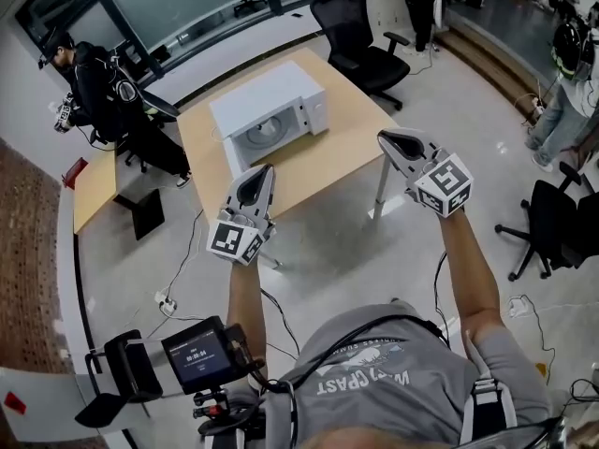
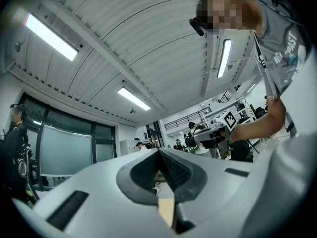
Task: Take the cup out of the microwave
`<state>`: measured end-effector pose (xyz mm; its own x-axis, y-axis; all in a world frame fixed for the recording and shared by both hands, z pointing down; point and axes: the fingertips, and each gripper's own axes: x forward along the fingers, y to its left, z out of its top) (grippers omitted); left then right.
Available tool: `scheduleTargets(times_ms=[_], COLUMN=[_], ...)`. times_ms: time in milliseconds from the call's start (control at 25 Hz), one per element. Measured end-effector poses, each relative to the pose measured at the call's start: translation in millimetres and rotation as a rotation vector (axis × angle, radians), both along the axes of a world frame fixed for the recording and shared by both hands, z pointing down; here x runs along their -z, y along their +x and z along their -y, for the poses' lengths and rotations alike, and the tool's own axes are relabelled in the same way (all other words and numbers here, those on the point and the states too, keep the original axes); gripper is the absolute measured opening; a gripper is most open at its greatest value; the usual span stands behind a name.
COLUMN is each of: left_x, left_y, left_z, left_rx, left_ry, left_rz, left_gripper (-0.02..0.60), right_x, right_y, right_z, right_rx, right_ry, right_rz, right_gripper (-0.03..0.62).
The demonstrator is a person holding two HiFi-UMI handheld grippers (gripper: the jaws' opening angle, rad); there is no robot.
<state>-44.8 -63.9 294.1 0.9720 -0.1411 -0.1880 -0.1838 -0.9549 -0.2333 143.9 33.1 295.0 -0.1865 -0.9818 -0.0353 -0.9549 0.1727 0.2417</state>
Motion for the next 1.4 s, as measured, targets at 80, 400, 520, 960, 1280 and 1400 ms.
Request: scheduleTargets(times_ms=[80, 400, 520, 960, 1280, 1400], left_x=[-0.5, -3.6, -6.6, -25.5, -46.8, -52.5], left_y=[-6.9, -15.6, -15.3, -18.2, -4.2, -1.1], left_z=[4.8, 9.5, 14.2, 64.9, 112.3, 126.0], left_rx=[0.002, -0.001, 0.012, 0.164, 0.267, 0.302], left_ry=[-0.001, 0.008, 0.004, -0.049, -0.113, -0.131], left_rz=[0.000, 0.014, 0.022, 0.025, 0.039, 0.042], left_gripper=[0.043, 0.041, 0.043, 0.041, 0.041, 0.043], right_x=[-3.3, -16.7, -25.7, -65.5, -92.0, -99.7], right_y=[-4.8, -10.8, -8.3, 0.9, 10.4, 11.1], right_z=[4.8, 23.6, 37.8, 126.9, 205.5, 231.8], right_rx=[-0.004, 0.000, 0.017, 0.160, 0.250, 0.289], right_ry=[-0.008, -0.030, -0.041, -0.108, -0.162, -0.178], right_rz=[0.001, 0.010, 0.024, 0.021, -0.036, -0.029], right_gripper=[0.012, 0.012, 0.012, 0.012, 0.012, 0.012])
